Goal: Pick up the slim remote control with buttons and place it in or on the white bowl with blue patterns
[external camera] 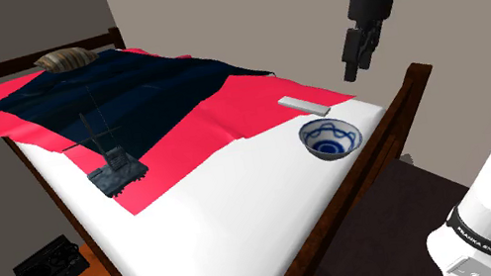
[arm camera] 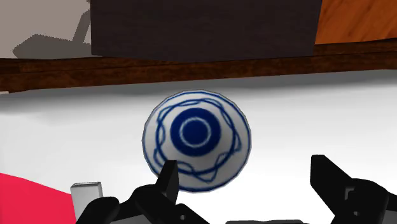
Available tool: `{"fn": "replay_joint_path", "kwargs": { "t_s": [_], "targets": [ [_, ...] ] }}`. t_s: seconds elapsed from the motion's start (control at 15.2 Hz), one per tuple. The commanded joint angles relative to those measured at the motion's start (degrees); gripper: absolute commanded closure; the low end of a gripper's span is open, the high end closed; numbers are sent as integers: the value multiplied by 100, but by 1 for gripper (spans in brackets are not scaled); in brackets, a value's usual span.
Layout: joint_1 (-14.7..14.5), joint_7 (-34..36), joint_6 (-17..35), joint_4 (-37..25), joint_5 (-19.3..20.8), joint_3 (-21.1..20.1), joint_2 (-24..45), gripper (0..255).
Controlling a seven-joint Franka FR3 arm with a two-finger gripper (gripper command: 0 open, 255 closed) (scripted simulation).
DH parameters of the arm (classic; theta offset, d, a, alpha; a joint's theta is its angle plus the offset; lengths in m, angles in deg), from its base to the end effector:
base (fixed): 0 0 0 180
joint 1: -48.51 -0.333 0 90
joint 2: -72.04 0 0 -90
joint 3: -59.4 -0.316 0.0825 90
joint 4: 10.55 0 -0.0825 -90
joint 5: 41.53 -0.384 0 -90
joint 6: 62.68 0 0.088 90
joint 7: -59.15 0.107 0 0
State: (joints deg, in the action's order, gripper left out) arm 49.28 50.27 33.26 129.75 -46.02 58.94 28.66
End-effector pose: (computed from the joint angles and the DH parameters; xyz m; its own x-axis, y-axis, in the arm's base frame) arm 0.3203 0.0064 0.5467 0.9904 0.1383 -0.0060 0.1375 -0.9877 -0.0740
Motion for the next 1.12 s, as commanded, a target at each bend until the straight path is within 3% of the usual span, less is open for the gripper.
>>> {"fn": "replay_joint_path", "kwargs": {
  "t_s": [0.0, 0.53, 1.06],
  "targets": [
    [0, 0, 0, 0, 0, 0, 0, 0],
    [214, -511, 1261, -143, 316, 377, 1422, 0],
    [374, -981, 2272, -774, 435, 715, 3061, 0]
  ]
}}
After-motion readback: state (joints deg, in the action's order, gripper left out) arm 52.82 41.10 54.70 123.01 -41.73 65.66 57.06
